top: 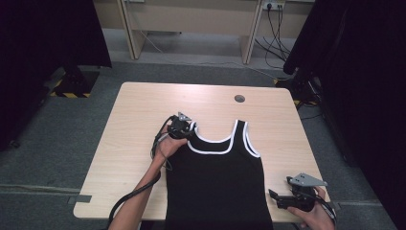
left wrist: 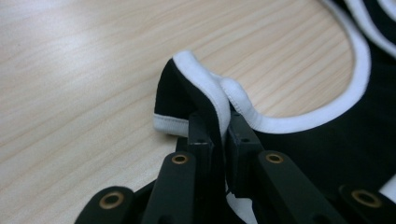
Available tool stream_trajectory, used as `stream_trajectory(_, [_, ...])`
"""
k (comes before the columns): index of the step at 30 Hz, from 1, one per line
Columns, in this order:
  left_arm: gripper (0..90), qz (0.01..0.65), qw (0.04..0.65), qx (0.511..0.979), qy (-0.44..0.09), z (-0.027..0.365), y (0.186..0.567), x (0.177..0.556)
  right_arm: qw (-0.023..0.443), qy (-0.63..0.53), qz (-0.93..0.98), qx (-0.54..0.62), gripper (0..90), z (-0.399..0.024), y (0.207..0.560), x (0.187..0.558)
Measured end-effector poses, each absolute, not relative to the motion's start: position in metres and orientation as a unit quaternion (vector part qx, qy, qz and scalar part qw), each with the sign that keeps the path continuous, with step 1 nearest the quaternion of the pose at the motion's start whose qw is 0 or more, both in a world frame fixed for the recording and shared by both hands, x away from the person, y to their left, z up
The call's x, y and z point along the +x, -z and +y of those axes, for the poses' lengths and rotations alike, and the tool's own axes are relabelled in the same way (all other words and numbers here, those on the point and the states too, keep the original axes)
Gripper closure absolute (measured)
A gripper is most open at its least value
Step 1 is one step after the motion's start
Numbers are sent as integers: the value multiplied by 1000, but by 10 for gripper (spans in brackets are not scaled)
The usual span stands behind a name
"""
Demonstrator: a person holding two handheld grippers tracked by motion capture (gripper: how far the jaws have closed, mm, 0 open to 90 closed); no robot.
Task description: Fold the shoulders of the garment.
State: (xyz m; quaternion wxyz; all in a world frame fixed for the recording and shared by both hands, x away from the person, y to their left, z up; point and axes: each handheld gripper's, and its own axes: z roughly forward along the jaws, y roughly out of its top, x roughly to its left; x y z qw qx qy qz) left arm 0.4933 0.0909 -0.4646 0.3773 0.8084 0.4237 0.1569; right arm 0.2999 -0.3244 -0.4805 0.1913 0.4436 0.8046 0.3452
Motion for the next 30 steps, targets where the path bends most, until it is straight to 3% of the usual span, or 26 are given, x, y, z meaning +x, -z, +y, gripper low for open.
stream_trajectory(12, [754, 378, 410, 810, -181, 88, 438, 426, 191, -346, 804, 444, 117, -324, 481, 300])
stream_trajectory(14, [690, 374, 414, 811, -176, 89, 439, 411, 191, -346, 804, 444, 116, -324, 481, 300])
stream_trajectory(19, [435, 365, 411, 819, -163, 91, 438, 387, 191, -346, 804, 443, 117, -325, 481, 300])
stream_trajectory(24, [376, 373, 423, 808, -174, 95, 425, 395, 192, -346, 804, 444, 116, -324, 481, 300])
stream_trajectory(30, [361, 386, 408, 812, -157, 81, 430, 431, 191, -345, 804, 445, 117, -324, 481, 300])
